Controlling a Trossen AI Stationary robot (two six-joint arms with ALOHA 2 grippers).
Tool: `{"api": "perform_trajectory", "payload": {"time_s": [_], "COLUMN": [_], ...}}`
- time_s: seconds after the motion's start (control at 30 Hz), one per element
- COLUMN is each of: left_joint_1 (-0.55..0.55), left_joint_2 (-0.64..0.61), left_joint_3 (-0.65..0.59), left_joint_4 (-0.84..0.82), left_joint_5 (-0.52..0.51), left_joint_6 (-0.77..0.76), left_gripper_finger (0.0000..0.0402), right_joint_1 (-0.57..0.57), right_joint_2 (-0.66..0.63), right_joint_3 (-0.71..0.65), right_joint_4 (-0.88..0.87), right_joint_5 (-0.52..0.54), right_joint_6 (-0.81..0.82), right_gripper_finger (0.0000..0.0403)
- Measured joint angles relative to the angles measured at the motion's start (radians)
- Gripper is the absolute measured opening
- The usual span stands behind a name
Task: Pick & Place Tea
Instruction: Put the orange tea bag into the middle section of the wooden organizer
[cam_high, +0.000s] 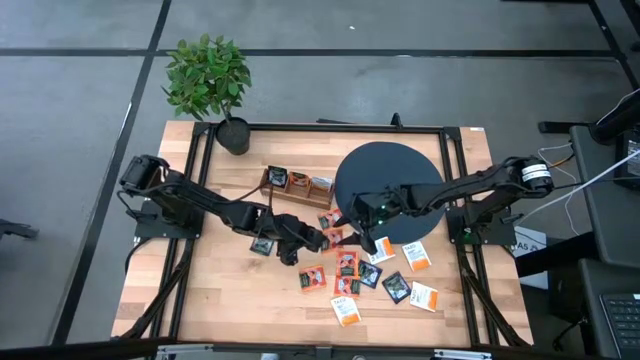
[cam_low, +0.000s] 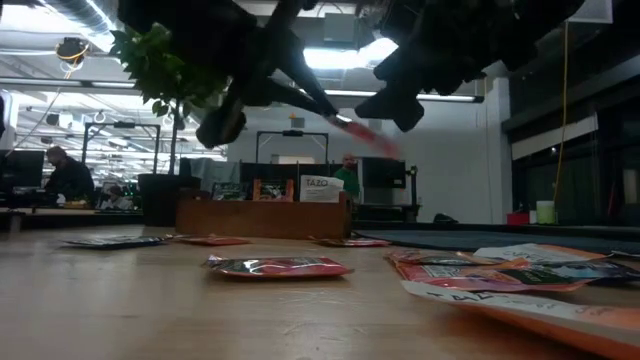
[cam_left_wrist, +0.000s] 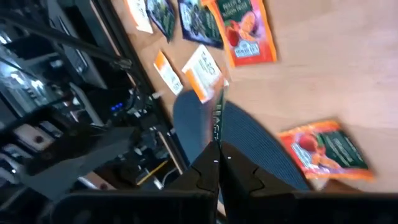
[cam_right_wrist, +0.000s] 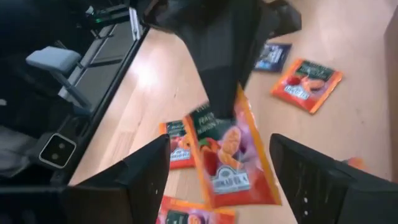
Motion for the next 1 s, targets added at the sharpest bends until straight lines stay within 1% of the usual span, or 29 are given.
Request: {"api": "perform_trajectory", "payload": {"time_s": [0.1, 0.2, 0.47, 0.6, 0.67, 0.73, 1.0], "left_joint_1": [-0.002, -0.002, -0.009, -0.010, -0.009, -0.008, -0.008], "left_joint_2": [0.006, 0.005, 0.005, 0.005, 0.005, 0.005, 0.005], "left_joint_3": [0.000, 0.000, 0.000, 0.000, 0.000, 0.000, 0.000], "left_joint_4": [0.013, 0.024, 0.024, 0.024, 0.023, 0.023, 0.023], "left_joint_5": [0.007, 0.006, -0.001, -0.001, 0.000, -0.001, 0.003], "left_joint_6": [0.003, 0.028, 0.033, 0.026, 0.018, 0.016, 0.016], "left_gripper_finger": [0.0002, 0.0002, 0.0002, 0.0002, 0.0002, 0.0002, 0.0002], "right_joint_1": [0.000, 0.000, 0.000, 0.000, 0.000, 0.000, -0.002], "right_joint_2": [0.017, 0.042, 0.061, 0.061, 0.061, 0.061, 0.061], "right_joint_3": [-0.006, -0.006, -0.006, -0.006, -0.006, -0.006, -0.006], "right_joint_4": [-0.007, -0.011, -0.008, 0.000, 0.000, 0.000, -0.002], "right_joint_5": [-0.027, -0.028, -0.033, -0.082, -0.095, -0.106, -0.106], "right_joint_6": [0.014, 0.051, 0.049, 0.058, 0.058, 0.066, 0.082], "right_gripper_finger": [0.0268, 0.0265, 0.0265, 0.0257, 0.0241, 0.0217, 0.0091]}}
